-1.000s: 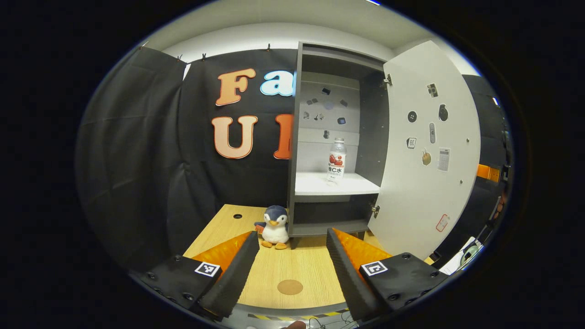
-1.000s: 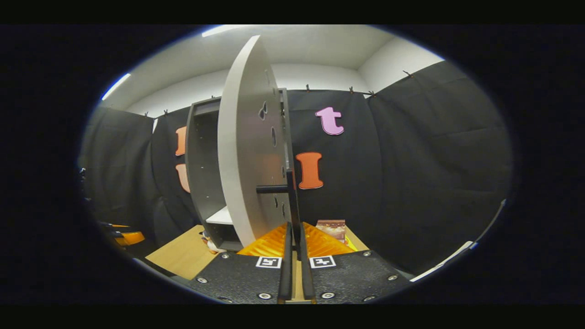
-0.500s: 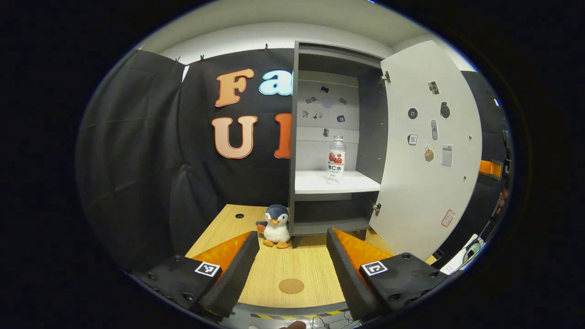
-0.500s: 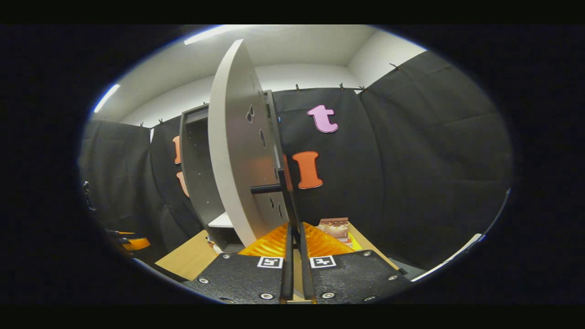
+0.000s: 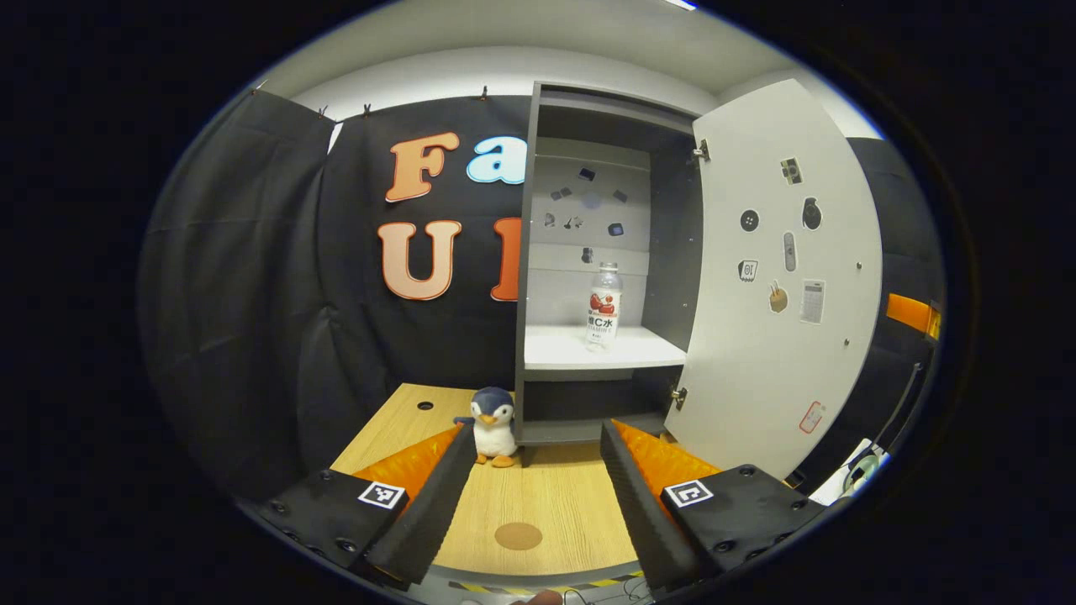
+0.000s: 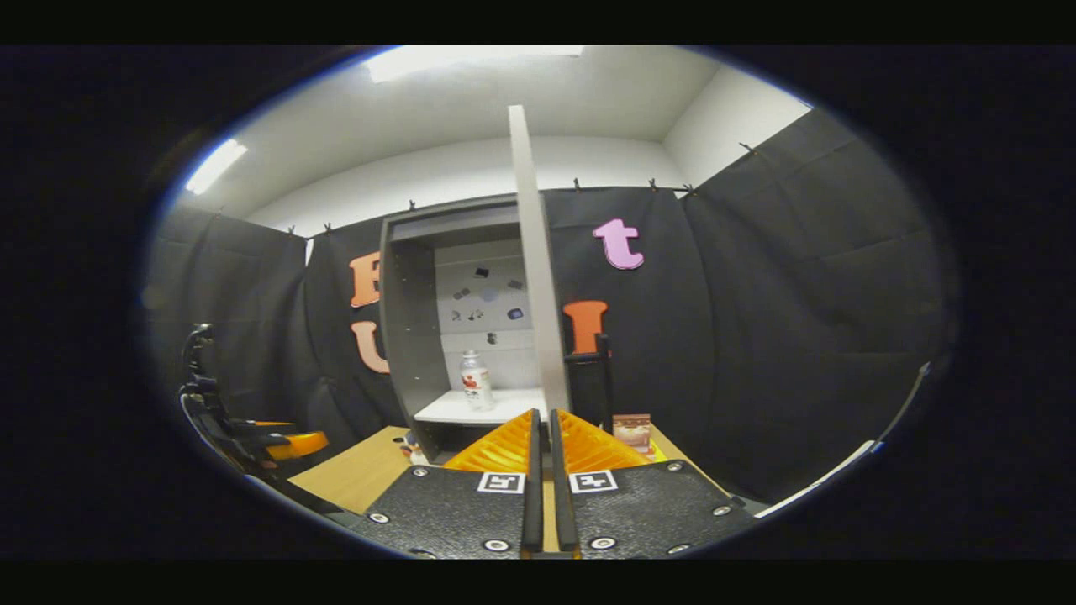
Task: Open the cabinet door with the right hand, grasp the bottle in the cabinet with the left hand and place it on the coaster, then close the cabinet door with the right hand.
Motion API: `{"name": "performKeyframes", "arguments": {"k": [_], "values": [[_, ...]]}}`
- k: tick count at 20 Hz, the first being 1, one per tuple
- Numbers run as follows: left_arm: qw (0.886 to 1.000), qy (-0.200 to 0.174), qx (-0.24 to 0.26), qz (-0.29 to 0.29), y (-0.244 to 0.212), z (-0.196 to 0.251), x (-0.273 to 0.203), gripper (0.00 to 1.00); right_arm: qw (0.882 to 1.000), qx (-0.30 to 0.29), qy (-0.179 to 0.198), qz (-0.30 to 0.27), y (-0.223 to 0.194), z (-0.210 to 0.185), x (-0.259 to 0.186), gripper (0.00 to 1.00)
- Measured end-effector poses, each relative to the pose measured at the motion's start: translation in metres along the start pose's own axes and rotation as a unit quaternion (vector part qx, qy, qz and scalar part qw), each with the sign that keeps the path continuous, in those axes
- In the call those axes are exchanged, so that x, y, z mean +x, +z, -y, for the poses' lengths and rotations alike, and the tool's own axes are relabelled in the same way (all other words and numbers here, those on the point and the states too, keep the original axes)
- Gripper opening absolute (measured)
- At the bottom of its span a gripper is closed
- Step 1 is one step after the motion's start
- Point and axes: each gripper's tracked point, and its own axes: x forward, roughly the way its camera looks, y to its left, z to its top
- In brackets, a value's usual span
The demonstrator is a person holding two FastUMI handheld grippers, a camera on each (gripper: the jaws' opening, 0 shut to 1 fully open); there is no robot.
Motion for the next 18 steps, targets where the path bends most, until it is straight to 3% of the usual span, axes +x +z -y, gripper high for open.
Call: {"name": "performKeyframes", "arguments": {"k": [1,2,4,5,6,7,10,11,15,16,18], "values": [[1.000,-0.006,0.002,0.005,0.006,0.004,0.009,0.94,1.000,0.004,0.006,0.005,0.001,-0.006,0.000,0.12],[1.000,-0.012,0.004,0.010,0.011,0.007,0.019,0.96,1.000,0.006,0.011,0.011,0.004,-0.011,0.001,0.05],[0.999,-0.024,0.008,0.021,0.021,0.015,0.043,0.96,0.999,0.018,0.021,0.019,0.005,-0.021,0.003,0.06],[0.999,-0.031,0.009,0.025,0.026,0.019,0.056,0.99,0.999,0.025,0.027,0.019,0.004,-0.028,0.004,0.00],[0.999,-0.039,0.008,0.030,0.031,0.023,0.070,0.99,0.999,0.025,0.028,0.017,0.004,-0.032,0.005,0.08],[0.998,-0.049,0.007,0.034,0.035,0.029,0.085,0.96,0.999,0.024,0.024,0.016,0.002,-0.031,0.007,0.00],[0.996,-0.080,0.013,0.042,0.047,0.051,0.134,0.96,0.999,0.027,0.018,0.004,-0.005,-0.035,0.011,0.20],[0.995,-0.090,0.019,0.044,0.049,0.057,0.149,0.94,1.000,0.027,0.013,-0.002,-0.008,-0.034,0.013,0.23],[0.990,-0.121,0.029,0.058,0.065,0.082,0.214,0.99,1.000,0.027,-0.007,-0.015,-0.017,-0.034,0.027,0.31],[0.990,-0.126,0.031,0.058,0.066,0.086,0.230,0.94,0.999,0.032,-0.012,-0.020,-0.020,-0.035,0.030,0.37],[0.989,-0.135,0.025,0.052,0.067,0.094,0.262,0.96,0.999,0.036,-0.025,-0.032,-0.027,-0.034,0.036,0.48]]}}
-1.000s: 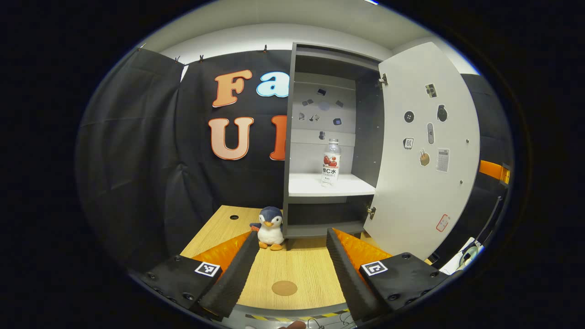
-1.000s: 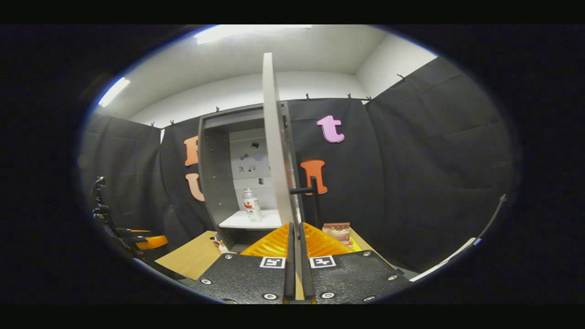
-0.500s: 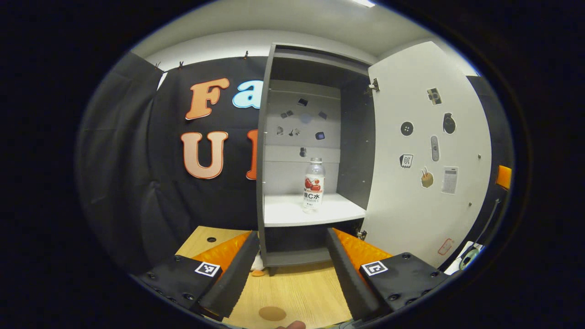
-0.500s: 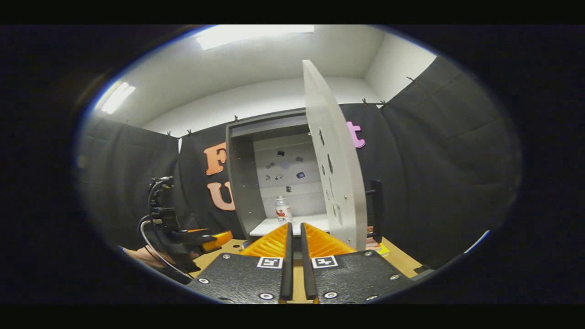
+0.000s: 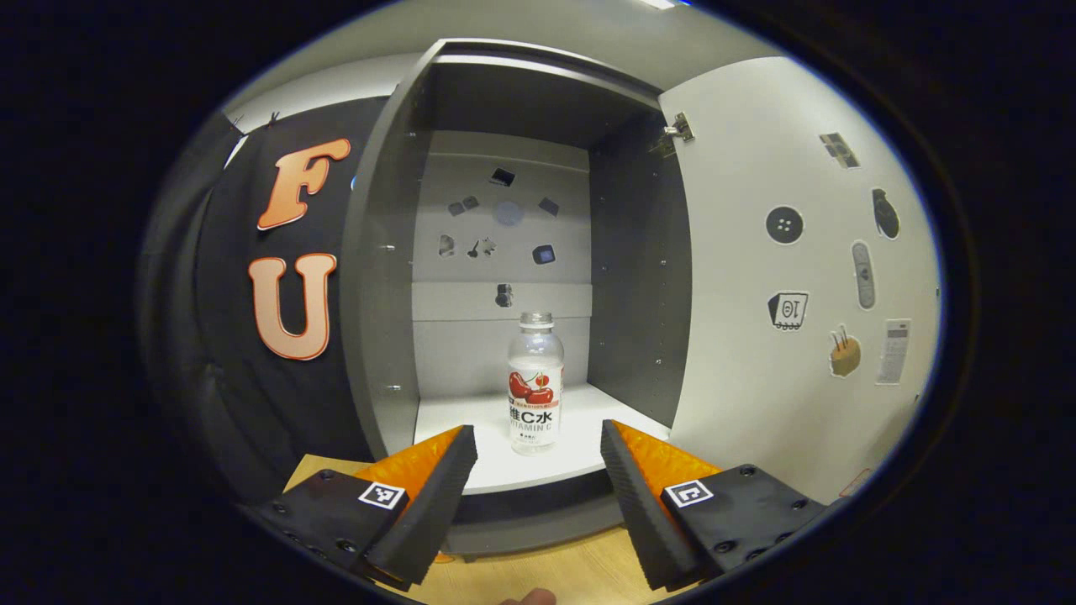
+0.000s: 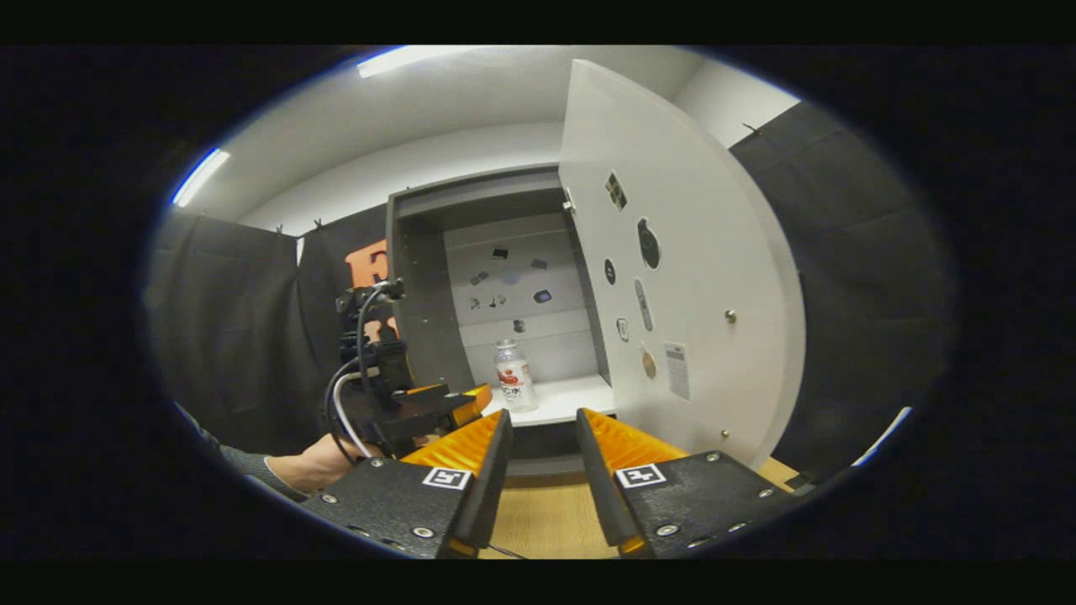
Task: Open the cabinet door with the right hand, grasp the bottle in the cabinet with the left hand and place it on the coaster, then close the cabinet door with the right hand.
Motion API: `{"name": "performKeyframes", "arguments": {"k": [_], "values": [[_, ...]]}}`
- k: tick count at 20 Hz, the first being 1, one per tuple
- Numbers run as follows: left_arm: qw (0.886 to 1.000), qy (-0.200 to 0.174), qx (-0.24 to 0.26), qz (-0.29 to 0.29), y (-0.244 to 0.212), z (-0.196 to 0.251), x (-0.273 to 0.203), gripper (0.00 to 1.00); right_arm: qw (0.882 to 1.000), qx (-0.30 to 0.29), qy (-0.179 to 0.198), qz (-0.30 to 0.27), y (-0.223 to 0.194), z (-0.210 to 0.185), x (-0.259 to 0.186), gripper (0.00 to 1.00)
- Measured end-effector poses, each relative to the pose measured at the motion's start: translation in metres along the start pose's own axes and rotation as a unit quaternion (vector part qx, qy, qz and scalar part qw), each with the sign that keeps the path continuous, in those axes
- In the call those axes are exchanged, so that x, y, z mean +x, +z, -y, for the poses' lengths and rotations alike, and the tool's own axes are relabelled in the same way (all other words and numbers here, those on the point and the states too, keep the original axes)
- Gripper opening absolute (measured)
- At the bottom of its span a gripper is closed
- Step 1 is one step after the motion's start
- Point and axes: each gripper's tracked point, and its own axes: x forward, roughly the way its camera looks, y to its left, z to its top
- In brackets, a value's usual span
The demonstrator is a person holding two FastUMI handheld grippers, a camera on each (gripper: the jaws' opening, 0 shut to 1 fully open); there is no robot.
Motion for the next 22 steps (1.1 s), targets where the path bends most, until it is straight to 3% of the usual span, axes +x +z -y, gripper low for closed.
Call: {"name": "performKeyframes", "arguments": {"k": [2,3,4,6,22], "values": [[1.000,-0.006,-0.008,-0.003,-0.002,-0.002,0.028,0.97,1.000,-0.003,-0.014,-0.013,-0.007,0.003,0.005,0.60],[1.000,-0.009,-0.011,-0.001,-0.001,-0.003,0.041,0.96,1.000,-0.004,-0.018,-0.020,-0.009,0.004,0.008,0.59],[1.000,-0.010,-0.010,-0.001,-0.002,-0.005,0.054,0.96,0.999,-0.005,-0.025,-0.027,-0.012,0.006,0.010,0.69],[1.000,-0.015,-0.010,-0.001,-0.003,-0.006,0.076,0.96,0.999,-0.003,-0.033,-0.032,-0.014,0.008,0.009,0.73],[1.000,-0.012,-0.008,-0.010,-0.014,-0.010,0.163,0.96,0.996,0.001,-0.076,-0.048,-0.019,0.021,0.022,0.75]]}}
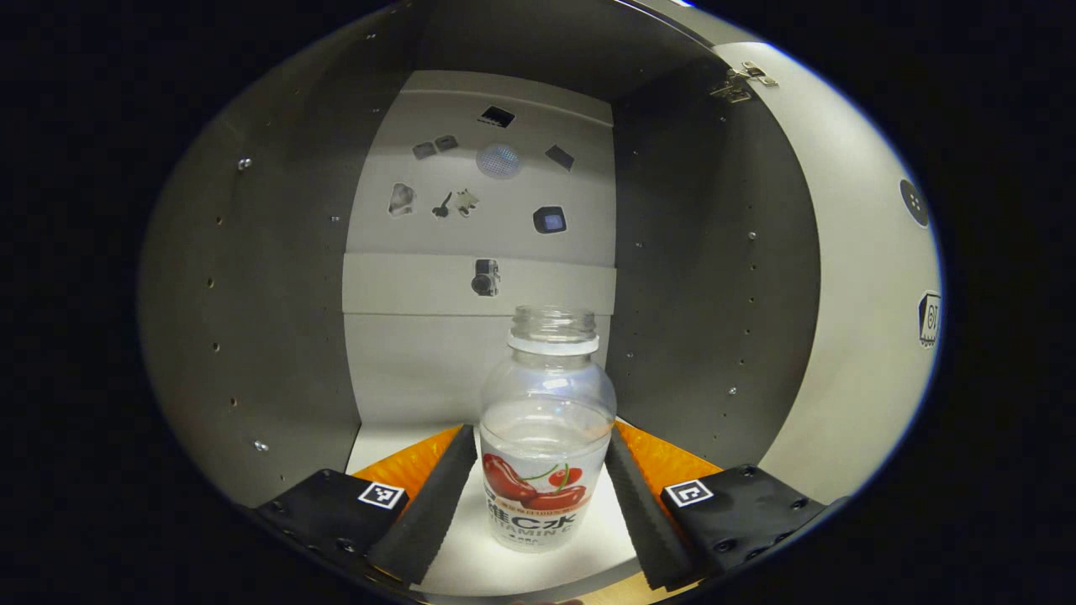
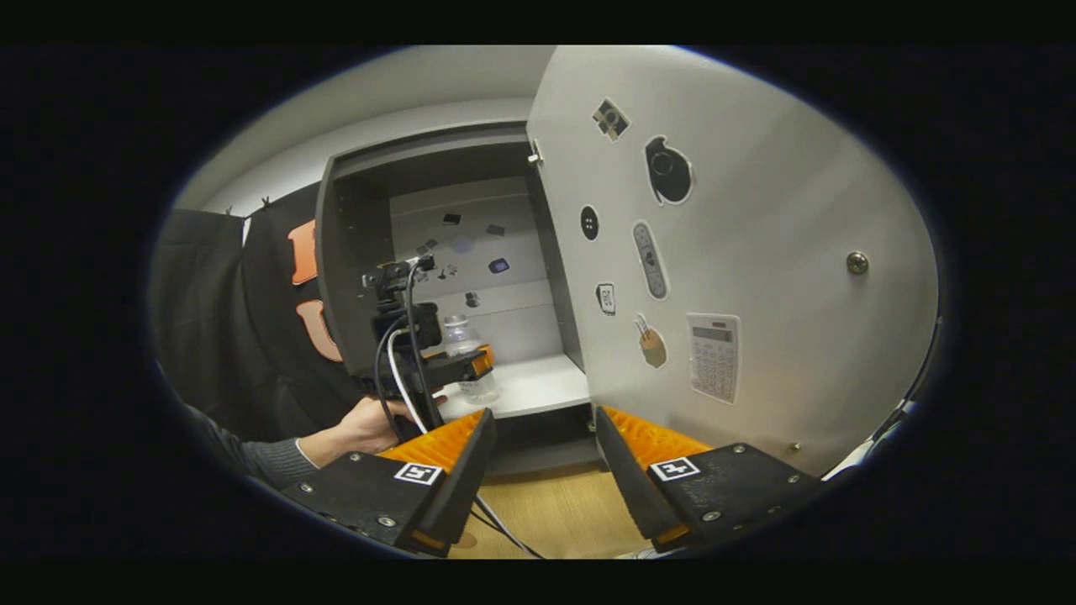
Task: Open the cabinet door with the right hand, grasp the bottle in the cabinet with the left hand and place it on the coaster, then close the cabinet door with the right hand.
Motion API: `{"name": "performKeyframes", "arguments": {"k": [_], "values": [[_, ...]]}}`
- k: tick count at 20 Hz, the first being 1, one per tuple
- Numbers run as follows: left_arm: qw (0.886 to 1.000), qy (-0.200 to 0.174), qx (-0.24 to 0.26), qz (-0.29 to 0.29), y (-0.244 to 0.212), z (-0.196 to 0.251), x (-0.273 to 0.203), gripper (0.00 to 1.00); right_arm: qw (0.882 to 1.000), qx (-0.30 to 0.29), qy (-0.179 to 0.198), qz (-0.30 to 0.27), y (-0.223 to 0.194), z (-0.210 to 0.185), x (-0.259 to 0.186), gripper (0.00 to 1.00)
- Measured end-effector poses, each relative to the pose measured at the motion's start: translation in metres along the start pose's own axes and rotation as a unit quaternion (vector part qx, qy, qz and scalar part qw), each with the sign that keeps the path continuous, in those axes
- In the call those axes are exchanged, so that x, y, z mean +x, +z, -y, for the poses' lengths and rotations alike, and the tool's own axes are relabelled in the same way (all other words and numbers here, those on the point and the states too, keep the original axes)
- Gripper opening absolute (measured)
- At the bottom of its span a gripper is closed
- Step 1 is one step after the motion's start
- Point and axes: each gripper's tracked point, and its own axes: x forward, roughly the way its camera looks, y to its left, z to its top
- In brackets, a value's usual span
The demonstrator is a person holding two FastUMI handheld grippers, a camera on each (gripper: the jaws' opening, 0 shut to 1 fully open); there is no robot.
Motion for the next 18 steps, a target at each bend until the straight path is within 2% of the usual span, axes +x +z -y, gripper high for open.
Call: {"name": "performKeyframes", "arguments": {"k": [1,3,7,14,18], "values": [[1.000,0.001,0.000,0.003,0.002,0.000,-0.001,0.96,1.000,-0.001,0.001,-0.001,0.000,0.001,0.000,0.75],[1.000,0.001,-0.003,0.006,0.005,0.002,-0.004,0.87,1.000,-0.001,0.003,-0.003,-0.001,0.000,-0.001,0.75],[1.000,0.009,-0.004,0.014,0.011,-0.003,-0.021,0.86,1.000,0.004,0.005,-0.004,-0.003,-0.001,-0.007,0.75],[0.996,0.040,0.039,0.064,0.031,0.002,-0.107,0.84,1.000,0.015,0.017,-0.014,-0.015,0.005,-0.040,0.75],[0.995,0.062,0.059,0.059,-0.001,0.005,-0.162,0.85,0.999,0.014,0.026,-0.031,-0.028,0.014,-0.067,0.75]]}}
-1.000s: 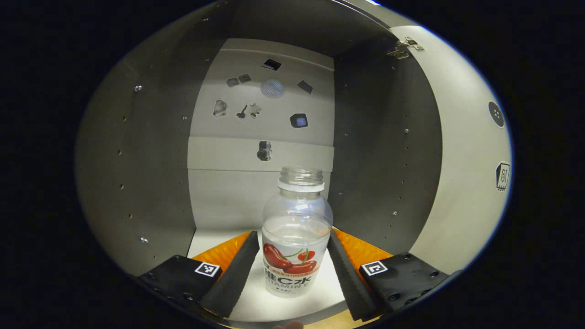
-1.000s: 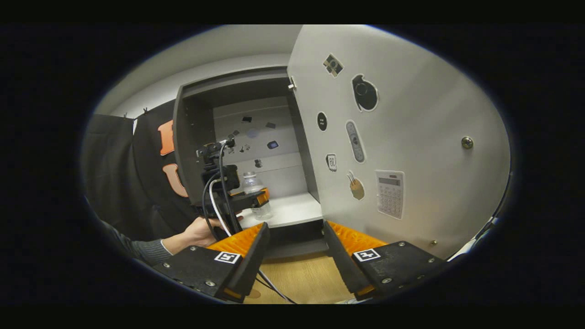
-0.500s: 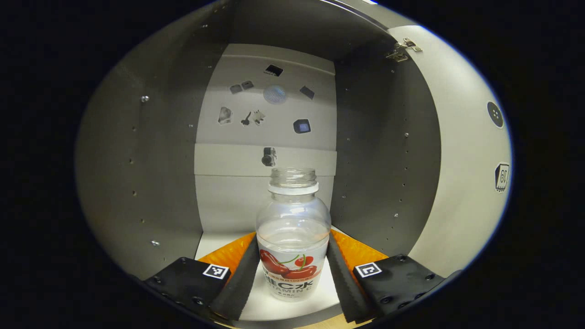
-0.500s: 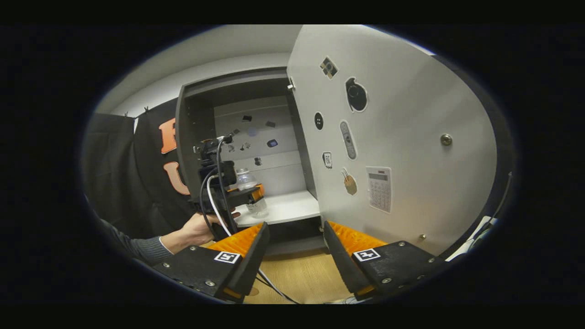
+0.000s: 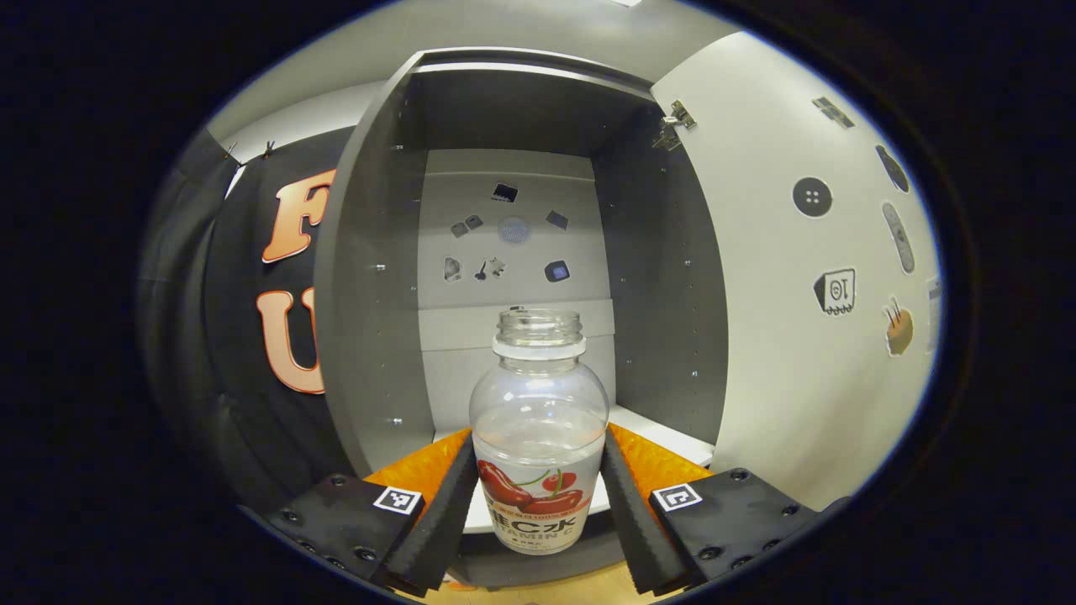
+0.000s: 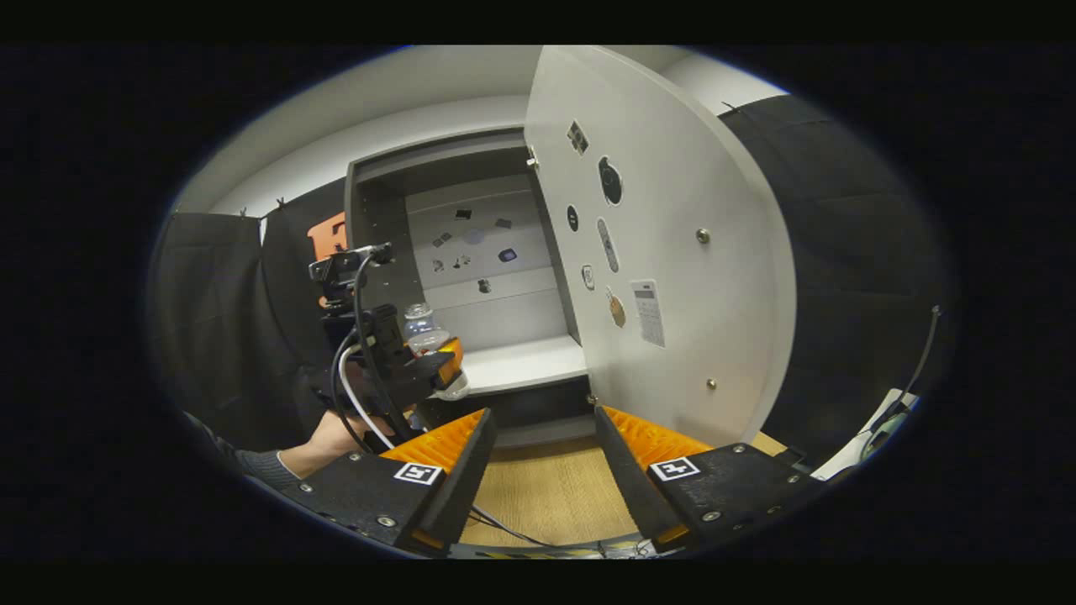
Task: Open the cabinet door with the right hand, grasp the bottle in the cabinet with the left hand and place it on the coaster, then close the cabinet door with the right hand.
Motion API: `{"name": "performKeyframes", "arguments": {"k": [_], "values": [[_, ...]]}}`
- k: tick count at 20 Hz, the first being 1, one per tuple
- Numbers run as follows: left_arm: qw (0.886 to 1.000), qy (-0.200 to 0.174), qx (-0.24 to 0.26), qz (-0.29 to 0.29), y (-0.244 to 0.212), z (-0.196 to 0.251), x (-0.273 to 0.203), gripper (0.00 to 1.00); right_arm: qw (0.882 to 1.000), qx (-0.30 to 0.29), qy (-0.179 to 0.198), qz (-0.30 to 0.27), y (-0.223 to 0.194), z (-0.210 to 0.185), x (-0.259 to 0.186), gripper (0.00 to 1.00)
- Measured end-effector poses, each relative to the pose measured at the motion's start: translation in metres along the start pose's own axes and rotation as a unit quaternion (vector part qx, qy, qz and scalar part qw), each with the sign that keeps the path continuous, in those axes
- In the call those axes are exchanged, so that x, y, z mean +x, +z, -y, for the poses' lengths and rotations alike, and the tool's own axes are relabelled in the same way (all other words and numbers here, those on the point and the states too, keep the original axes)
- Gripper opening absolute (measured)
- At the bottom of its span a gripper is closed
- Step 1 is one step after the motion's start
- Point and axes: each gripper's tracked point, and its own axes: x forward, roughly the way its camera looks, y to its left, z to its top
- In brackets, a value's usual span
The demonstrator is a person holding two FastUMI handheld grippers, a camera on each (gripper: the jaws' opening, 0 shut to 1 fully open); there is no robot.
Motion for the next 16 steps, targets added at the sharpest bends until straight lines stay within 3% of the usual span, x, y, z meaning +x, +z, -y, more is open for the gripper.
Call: {"name": "performKeyframes", "arguments": {"k": [5,13,16], "values": [[0.999,0.015,-0.019,-0.033,-0.059,0.001,-0.057,0.86,1.000,0.006,0.011,-0.025,-0.025,0.007,-0.025,0.76],[0.993,0.074,-0.001,-0.088,-0.181,-0.022,-0.127,0.84,0.994,-0.010,0.029,-0.101,-0.082,0.009,-0.033,0.77],[0.993,0.079,0.018,-0.091,-0.217,-0.025,-0.145,0.86,0.990,-0.019,0.036,-0.133,-0.103,0.008,-0.031,0.77]]}}
